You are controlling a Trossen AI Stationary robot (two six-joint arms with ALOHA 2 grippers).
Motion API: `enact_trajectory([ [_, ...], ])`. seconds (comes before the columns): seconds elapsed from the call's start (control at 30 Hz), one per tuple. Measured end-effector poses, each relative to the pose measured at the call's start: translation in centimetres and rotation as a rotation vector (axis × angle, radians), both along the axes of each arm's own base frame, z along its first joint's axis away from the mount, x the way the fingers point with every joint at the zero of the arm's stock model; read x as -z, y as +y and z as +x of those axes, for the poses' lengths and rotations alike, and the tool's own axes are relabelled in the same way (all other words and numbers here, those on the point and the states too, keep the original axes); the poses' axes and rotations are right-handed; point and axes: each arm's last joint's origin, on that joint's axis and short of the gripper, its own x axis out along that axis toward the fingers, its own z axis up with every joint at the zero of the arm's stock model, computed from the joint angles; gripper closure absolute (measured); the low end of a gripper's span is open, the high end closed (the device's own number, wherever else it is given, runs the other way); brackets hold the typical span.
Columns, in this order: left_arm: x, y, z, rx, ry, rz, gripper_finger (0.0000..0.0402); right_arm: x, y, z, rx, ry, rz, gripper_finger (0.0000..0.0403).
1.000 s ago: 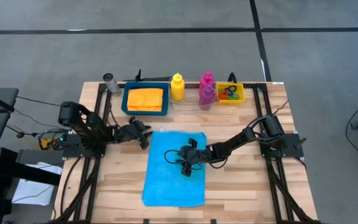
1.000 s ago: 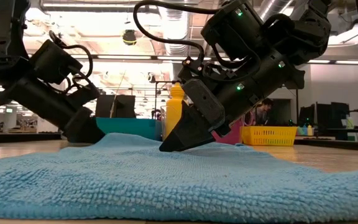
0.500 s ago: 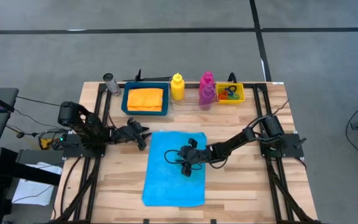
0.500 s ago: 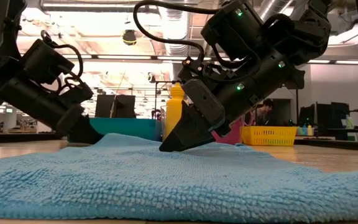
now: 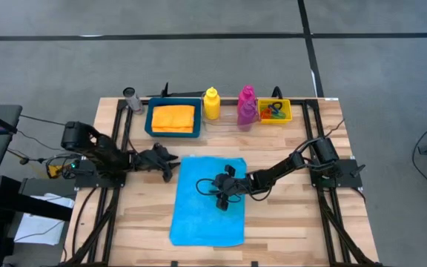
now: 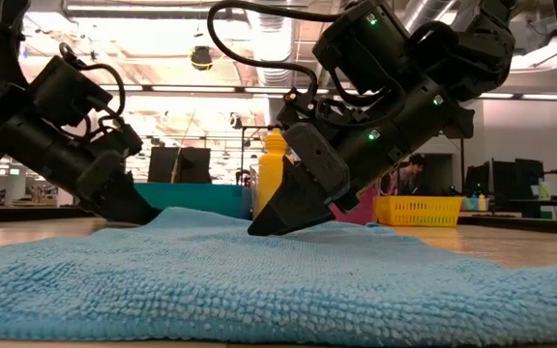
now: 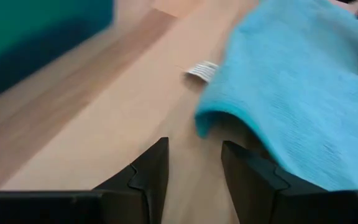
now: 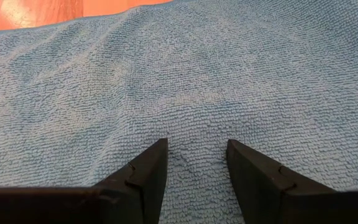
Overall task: Pick & Place Sports Items
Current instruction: Fold the blue towel
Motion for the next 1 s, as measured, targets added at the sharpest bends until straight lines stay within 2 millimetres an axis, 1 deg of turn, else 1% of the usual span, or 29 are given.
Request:
enact_trajectory([
  [0.13, -0.3, -0.6, 0.0, 0.066, -0.02, -0.015, 0.0257, 0.0, 0.0, 0.0, 0.0, 0.0, 0.0, 0.0244],
  [0.3, -0.6, -1.0, 0.8, 0.095, -0.032, -0.016, 0.0257, 0.0, 0.0, 0.0, 0.0, 0.0, 0.0, 0.0244],
  [0.5, -0.9, -1.0, 2.0, 0.064, -0.02, 0.011, 0.0257, -0.1, 0.0, 0.1, -0.001, -0.01, 0.004, 0.0244],
  [0.6, -1.0, -0.9, 2.2, 0.032, -0.013, 0.038, 0.0257, -0.1, 0.0, 0.1, -0.002, -0.014, 0.006, 0.0244],
  [0.83, -1.0, -0.7, 2.3, -0.024, -0.016, 0.074, 0.0257, -0.1, 0.0, 0.1, -0.002, -0.015, 0.006, 0.0244],
  [1.0, -0.7, -0.7, 2.0, -0.075, 0.015, -0.004, 0.0257, -0.1, 0.0, 0.1, -0.002, -0.016, 0.006, 0.0244],
])
